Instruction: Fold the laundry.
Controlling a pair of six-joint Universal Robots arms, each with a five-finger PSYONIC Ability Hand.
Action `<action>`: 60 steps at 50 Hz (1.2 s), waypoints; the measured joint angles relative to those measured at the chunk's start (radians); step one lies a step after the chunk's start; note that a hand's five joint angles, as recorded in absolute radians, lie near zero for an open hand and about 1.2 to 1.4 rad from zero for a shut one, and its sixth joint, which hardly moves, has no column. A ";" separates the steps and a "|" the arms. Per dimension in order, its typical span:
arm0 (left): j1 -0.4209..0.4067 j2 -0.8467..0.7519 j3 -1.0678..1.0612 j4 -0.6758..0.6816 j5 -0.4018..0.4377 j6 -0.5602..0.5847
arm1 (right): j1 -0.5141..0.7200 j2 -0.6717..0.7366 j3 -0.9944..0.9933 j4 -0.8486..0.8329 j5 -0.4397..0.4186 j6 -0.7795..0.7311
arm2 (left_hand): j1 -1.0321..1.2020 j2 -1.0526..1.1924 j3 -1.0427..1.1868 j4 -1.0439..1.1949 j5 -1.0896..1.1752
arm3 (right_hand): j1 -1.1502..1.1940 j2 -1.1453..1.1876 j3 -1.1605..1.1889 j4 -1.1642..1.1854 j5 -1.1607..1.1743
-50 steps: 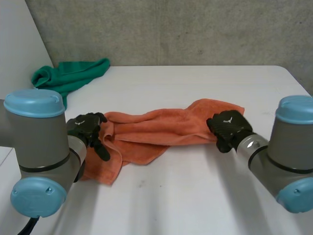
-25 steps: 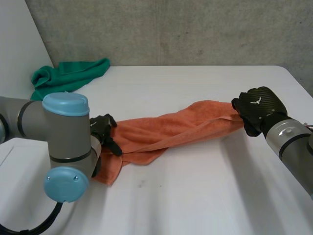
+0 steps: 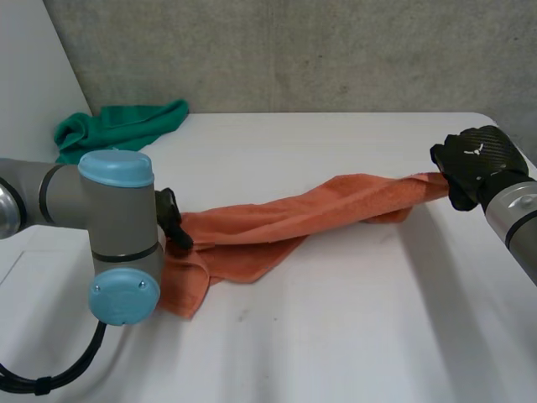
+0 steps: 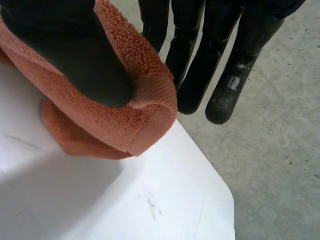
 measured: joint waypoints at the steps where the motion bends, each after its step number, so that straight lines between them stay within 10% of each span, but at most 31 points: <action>1: 0.000 -0.001 0.000 0.000 0.000 0.001 | -0.002 0.000 -0.001 0.000 0.000 0.000 | 0.090 0.095 0.094 0.084 0.085 | 0.000 0.000 0.000 0.000 0.000; 6: 0.002 -0.011 0.003 -0.003 0.005 0.038 | -0.011 -0.001 -0.017 -0.001 0.000 0.001 | 0.393 0.435 0.429 0.439 0.416 | 0.000 0.000 0.000 0.000 0.000; 17: 0.007 0.139 0.018 -0.057 0.091 0.325 | -0.017 -0.051 -0.174 0.065 0.004 0.000 | 0.393 0.457 0.453 0.463 0.418 | 0.009 0.000 0.012 0.000 0.000; 28: 0.002 0.473 -0.001 -0.202 0.237 0.620 | -0.015 -0.083 -0.490 0.470 -0.020 -0.076 | 0.393 0.460 0.456 0.466 0.418 | 0.010 0.000 0.012 0.000 0.005; 37: 0.018 0.336 0.035 -0.292 0.274 0.768 | -0.003 0.109 -0.620 0.652 -0.046 -0.155 | 0.393 0.460 0.456 0.467 0.418 | 0.010 0.000 0.012 0.000 0.005; 48: 0.076 0.014 0.558 -0.099 0.266 0.830 | 0.053 0.408 -1.014 0.374 0.082 -0.003 | 0.393 0.462 0.457 0.467 0.418 | 0.010 0.000 0.012 0.000 0.005; 60: 0.077 0.131 0.706 0.339 0.262 0.852 | 0.084 0.369 -1.085 -0.081 0.157 0.148 | 0.393 0.462 0.458 0.467 0.418 | 0.010 0.000 0.012 0.000 0.005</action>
